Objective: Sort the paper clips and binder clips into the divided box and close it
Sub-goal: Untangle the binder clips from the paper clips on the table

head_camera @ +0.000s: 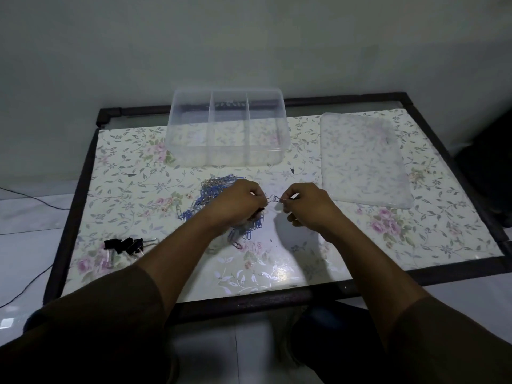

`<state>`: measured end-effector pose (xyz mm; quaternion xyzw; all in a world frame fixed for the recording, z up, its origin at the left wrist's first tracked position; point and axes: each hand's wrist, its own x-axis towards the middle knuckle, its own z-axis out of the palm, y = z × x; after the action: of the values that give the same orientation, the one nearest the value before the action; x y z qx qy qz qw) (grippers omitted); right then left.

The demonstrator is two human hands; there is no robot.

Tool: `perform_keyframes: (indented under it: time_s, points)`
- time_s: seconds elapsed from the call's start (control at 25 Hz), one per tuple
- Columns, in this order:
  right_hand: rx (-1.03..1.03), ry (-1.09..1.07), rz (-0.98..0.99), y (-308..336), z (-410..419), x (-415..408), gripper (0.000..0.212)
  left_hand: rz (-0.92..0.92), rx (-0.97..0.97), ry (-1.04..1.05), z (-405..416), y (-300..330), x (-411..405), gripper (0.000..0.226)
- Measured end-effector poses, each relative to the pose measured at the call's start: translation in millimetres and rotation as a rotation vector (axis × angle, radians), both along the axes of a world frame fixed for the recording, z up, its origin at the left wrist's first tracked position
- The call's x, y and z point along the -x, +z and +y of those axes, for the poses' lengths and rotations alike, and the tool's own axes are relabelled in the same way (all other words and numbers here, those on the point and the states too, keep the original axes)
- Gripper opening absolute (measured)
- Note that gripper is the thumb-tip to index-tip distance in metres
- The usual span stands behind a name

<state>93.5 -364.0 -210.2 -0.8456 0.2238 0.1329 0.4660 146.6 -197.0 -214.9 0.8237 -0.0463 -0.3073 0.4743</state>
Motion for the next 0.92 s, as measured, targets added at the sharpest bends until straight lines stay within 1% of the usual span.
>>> perform_keyframes:
  time_s: [0.08,0.16,0.24,0.32,0.4,0.48,0.56,0.64,0.76,0.84,0.92]
  points:
    - [0.059,-0.026,0.019,-1.0,-16.4,5.9,0.011,0.08,0.042,0.006,-21.1,-11.8,13.4,0.011]
    - [0.165,0.011,0.04,-1.7,-29.0,13.0,0.012,0.088,0.051,-0.029,-42.0,-19.9,24.2,0.012]
    - [0.262,0.056,0.077,-2.2,-35.5,15.9,0.019,0.114,0.08,-0.053,-56.1,-19.4,31.4,0.028]
    - [0.318,0.08,0.113,-0.4,-39.3,13.9,0.023,0.161,0.13,-0.052,-62.4,-13.7,32.9,0.035]
    - [0.399,0.095,0.145,4.0,-43.4,9.2,0.023,0.207,0.158,-0.067,-60.9,-7.8,30.2,0.035]
    - [0.495,0.076,0.167,11.3,-46.8,6.7,0.023,0.199,0.144,-0.079,-52.3,-5.6,24.0,0.033]
    - [0.595,0.028,0.152,20.3,-45.4,8.8,0.025,0.103,0.088,-0.089,-38.9,-3.9,15.0,0.032]
    - [0.654,0.026,0.073,26.8,-38.2,9.6,0.028,-0.054,0.001,-0.079,-21.5,0.7,6.2,0.026]
    - [0.564,0.12,-0.009,23.9,-11.6,-2.9,0.03,-0.299,-0.207,-0.057,12.6,3.0,-6.3,0.021]
    - [0.502,0.219,-0.024,13.8,10.7,-14.2,0.032,-0.376,-0.308,-0.094,35.8,-0.4,-11.9,0.017]
    - [0.478,0.314,-0.049,4.4,32.2,-22.5,0.029,-0.426,-0.382,-0.144,53.5,-3.9,-15.6,0.015]
